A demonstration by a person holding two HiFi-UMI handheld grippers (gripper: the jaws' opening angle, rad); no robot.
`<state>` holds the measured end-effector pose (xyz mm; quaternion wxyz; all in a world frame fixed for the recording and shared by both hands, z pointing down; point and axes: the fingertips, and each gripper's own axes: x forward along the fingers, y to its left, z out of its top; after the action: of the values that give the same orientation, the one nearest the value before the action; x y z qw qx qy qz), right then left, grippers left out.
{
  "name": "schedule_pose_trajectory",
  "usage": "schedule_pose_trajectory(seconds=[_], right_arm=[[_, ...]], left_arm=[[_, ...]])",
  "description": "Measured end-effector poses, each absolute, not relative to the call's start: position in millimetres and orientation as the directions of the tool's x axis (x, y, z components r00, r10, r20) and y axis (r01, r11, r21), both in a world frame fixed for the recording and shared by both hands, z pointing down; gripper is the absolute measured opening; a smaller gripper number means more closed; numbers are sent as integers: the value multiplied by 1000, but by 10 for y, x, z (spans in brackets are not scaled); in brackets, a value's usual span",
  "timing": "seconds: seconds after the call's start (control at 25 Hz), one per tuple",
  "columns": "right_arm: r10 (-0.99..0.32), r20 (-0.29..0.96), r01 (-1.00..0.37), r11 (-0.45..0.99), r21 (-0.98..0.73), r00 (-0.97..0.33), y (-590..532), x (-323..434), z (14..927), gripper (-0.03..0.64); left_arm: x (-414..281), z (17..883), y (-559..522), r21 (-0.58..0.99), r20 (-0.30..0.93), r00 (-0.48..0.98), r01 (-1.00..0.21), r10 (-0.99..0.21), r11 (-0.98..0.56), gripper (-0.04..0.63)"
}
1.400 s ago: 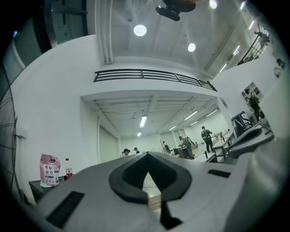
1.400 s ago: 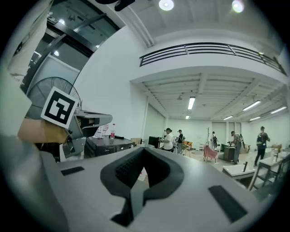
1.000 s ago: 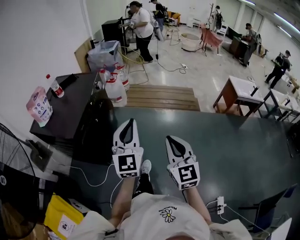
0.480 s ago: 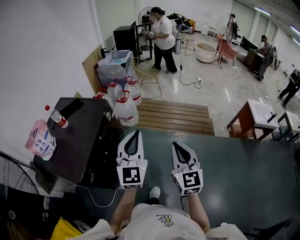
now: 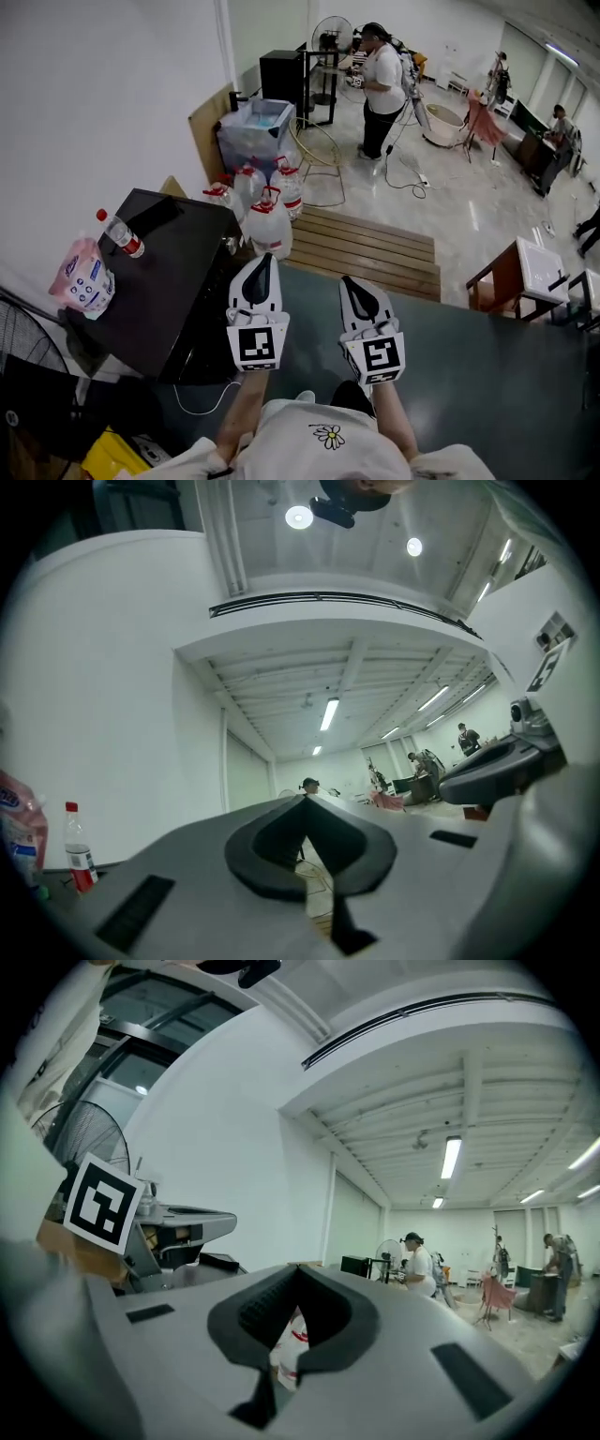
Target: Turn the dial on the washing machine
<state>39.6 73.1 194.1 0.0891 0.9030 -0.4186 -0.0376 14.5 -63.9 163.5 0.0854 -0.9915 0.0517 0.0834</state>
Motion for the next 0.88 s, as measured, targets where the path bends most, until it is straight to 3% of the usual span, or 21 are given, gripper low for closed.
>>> schedule_pose_trajectory(seconds=[0.48,0.64,0.88], right_arm=[[-968,-69,-936,-252,247,242,-292,941,1383,3],[-994,-88,-962,-87,260,66,-572,1014,1297,3],[-987,-108,-956,83,281,-118,-816,1121,1195,3]], left_arm=[[193,1274,-1233,-160,-188,867,-490,-461,-857,-2],[90,1268,-1347,-156,-178,765,-643,-619,-750,-2],[14,1263,-1385,-147,-173,625,-780,-761,-608,-2]])
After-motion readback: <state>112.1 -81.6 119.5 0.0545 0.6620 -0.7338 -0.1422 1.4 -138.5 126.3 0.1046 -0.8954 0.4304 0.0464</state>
